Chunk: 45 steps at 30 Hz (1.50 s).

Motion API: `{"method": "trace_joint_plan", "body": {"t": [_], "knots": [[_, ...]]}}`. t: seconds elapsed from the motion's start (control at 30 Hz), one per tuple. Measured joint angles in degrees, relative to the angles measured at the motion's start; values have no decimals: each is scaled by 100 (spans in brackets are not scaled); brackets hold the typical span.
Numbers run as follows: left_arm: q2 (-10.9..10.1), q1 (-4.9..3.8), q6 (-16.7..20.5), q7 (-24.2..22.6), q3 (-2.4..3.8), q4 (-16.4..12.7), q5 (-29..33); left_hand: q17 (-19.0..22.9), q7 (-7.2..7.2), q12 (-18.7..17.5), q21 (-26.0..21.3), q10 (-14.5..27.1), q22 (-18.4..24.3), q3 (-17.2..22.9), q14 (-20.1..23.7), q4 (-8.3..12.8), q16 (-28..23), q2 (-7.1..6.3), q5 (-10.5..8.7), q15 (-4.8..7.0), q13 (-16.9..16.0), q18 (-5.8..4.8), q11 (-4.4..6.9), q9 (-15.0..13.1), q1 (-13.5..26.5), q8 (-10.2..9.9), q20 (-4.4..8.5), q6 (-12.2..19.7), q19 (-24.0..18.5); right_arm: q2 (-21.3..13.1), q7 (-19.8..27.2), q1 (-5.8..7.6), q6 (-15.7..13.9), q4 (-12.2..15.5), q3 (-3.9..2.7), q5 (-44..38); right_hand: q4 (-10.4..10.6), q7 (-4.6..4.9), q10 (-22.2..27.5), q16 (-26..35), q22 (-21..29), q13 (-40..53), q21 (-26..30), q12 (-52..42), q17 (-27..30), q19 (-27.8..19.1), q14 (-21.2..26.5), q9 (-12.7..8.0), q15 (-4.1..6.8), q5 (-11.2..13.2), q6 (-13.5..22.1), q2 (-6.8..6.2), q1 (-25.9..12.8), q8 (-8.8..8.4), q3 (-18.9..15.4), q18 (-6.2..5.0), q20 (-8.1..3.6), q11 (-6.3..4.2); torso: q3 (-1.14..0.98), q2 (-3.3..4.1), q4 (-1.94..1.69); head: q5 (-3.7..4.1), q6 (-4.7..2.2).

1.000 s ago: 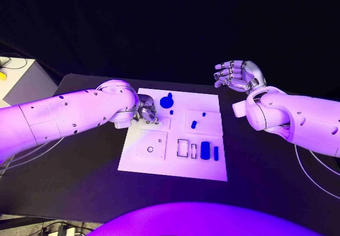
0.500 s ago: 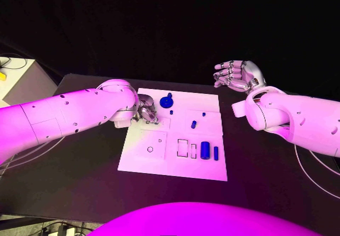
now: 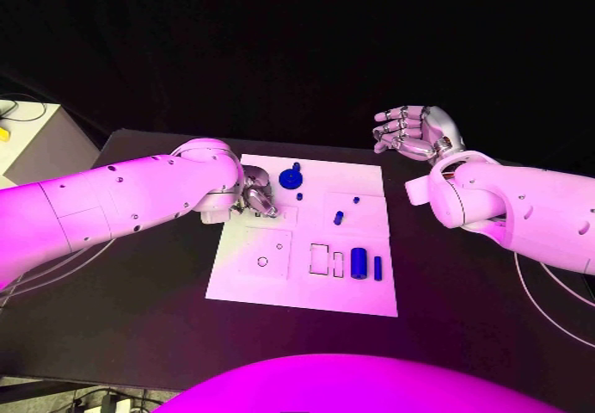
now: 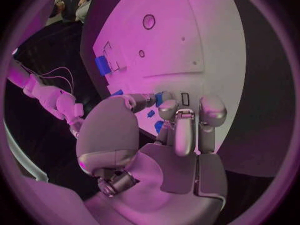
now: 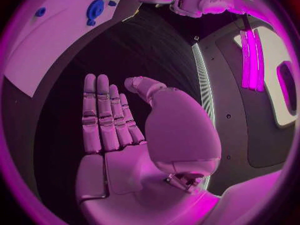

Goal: Assemble the parts on the task board

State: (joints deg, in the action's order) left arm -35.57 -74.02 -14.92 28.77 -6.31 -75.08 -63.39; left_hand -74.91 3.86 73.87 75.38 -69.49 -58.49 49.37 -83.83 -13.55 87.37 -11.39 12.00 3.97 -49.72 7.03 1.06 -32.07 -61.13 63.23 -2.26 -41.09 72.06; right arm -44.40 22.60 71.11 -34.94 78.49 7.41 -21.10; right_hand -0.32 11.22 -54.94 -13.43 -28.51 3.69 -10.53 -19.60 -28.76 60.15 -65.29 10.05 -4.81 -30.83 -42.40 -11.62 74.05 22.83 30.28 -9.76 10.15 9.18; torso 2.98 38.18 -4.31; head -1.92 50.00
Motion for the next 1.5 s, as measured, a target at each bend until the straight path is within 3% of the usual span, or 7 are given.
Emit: {"method": "trace_joint_plan", "body": {"t": [1.5], "knots": [[257, -32, -486, 10, 15, 450, 220, 0, 1, 0, 0, -3, -8, -76, 0, 76, 0, 27, 58, 0, -115, 1, -37, -13, -26, 21, 0, 24, 0, -6, -2, 0, 8, 22, 0, -1, -32, 0, 0, 44, 30, 2, 24, 0, 15, 0, 21, -7, -21, 0, 0, 0, 0, 0, 0, 0, 0, 0, -6, -7, -4, 10, 0]]}}
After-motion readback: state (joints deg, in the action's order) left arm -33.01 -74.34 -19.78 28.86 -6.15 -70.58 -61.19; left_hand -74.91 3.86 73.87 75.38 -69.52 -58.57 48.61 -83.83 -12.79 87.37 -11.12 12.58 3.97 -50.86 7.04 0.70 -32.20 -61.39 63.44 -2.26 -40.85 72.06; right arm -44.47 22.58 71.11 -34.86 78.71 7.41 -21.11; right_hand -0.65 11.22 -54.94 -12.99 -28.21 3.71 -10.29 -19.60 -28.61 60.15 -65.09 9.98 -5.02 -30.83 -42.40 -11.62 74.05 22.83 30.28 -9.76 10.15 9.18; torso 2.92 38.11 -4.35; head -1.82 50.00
